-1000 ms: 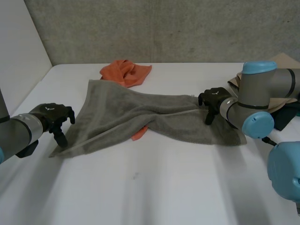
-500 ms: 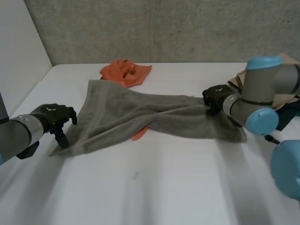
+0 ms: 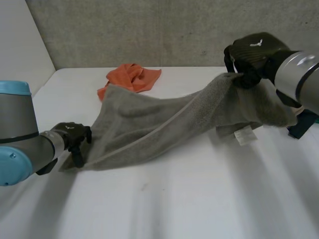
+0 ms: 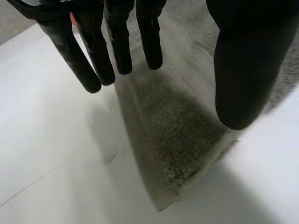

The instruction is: Fold the laundry.

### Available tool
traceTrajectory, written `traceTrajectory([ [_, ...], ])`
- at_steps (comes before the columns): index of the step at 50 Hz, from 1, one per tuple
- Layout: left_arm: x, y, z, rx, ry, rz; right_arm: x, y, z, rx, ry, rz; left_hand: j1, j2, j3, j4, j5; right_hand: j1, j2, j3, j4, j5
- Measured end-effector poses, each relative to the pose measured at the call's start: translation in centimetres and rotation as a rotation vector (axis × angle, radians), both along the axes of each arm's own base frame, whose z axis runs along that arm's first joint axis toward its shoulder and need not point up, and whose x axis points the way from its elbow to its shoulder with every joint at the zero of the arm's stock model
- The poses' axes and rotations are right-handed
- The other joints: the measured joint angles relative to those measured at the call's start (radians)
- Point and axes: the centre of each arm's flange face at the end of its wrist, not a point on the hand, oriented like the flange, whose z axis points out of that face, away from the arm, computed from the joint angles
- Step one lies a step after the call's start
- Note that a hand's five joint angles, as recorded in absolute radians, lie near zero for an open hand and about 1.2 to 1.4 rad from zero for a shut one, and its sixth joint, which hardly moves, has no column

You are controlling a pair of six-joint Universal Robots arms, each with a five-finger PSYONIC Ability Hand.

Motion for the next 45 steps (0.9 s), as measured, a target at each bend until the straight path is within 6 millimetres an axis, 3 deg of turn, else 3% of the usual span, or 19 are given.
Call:
traceTrajectory([
  [8, -0.4, 0.9, -0.2, 0.025, -0.003, -0.018, -0.1, 0.5, 0.3, 0.004, -0.031, -0.018, 0.117, 0.119, 0.116, 0.122, 0.116, 0.003, 0.000, 0.000, 0.000, 0.046],
  [18, -0.2, 2.3, 1.8, 0.032, 0.037, -0.032, 0.5, -1.0, -3.5, 0.078, 0.041, -0.052, 0.134, 0.141, 0.138, 0.144, 0.138, 0.003, 0.000, 0.000, 0.000, 0.046],
  [23, -0.1, 3.4, 2.2, 0.051, 0.046, -0.042, 0.4, -1.6, -4.1, 0.082, 0.056, -0.070, 0.133, 0.141, 0.138, 0.139, 0.138, 0.003, 0.000, 0.000, 0.001, 0.046],
  [37, -0.3, 3.4, -0.6, 0.101, -0.003, -0.058, 0.4, -1.4, -4.0, 0.091, 0.028, -0.079, 0.158, 0.165, 0.164, 0.167, 0.163, 0.003, 0.000, 0.000, 0.001, 0.046],
  [45, -0.9, 2.5, -1.9, 0.050, -0.053, -0.046, -0.1, -1.1, -3.2, 0.103, -0.018, -0.093, 0.384, 0.379, 0.374, 0.369, 0.367, 0.003, 0.000, 0.000, 0.001, 0.046],
])
